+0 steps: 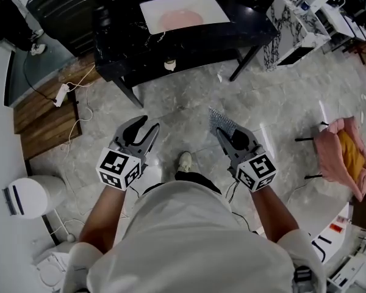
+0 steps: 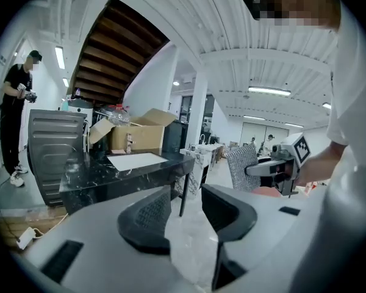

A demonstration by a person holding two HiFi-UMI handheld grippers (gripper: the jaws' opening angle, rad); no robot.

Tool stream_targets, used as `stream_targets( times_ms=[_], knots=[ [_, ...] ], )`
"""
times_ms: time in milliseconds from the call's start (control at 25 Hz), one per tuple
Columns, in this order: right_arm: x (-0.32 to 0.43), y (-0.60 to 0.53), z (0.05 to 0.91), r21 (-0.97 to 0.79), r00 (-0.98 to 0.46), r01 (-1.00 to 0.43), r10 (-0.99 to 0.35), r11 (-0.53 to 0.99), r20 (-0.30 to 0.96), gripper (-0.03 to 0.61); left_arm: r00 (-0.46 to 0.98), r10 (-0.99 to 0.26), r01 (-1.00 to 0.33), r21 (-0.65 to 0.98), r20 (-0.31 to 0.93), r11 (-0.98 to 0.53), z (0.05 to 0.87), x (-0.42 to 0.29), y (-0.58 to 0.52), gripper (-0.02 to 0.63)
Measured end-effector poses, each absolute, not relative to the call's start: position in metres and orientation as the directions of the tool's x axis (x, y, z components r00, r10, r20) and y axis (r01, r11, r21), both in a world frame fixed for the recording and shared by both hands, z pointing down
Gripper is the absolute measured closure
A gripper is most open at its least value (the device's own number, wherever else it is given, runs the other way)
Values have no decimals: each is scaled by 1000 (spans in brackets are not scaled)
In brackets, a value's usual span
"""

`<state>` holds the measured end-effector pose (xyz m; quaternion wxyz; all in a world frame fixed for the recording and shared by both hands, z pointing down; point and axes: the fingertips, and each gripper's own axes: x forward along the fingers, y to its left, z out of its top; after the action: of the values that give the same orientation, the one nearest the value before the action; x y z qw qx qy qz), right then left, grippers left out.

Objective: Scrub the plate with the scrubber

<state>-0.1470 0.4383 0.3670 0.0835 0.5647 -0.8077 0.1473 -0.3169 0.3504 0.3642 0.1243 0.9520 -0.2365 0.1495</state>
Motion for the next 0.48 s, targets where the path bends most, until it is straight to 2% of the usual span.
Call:
stream_targets(
  times_ms=[240,480],
  knots=[
    [-89,386,360,-135,-335,-941,-904,310,265,503,825,-455,-523,147,334,-840,360,-265,292,460],
    [-62,347,361,-133,-337,-941,-906,312,257,502,817,-454,-535,178,355,-826,365,-232,243,454]
  ],
)
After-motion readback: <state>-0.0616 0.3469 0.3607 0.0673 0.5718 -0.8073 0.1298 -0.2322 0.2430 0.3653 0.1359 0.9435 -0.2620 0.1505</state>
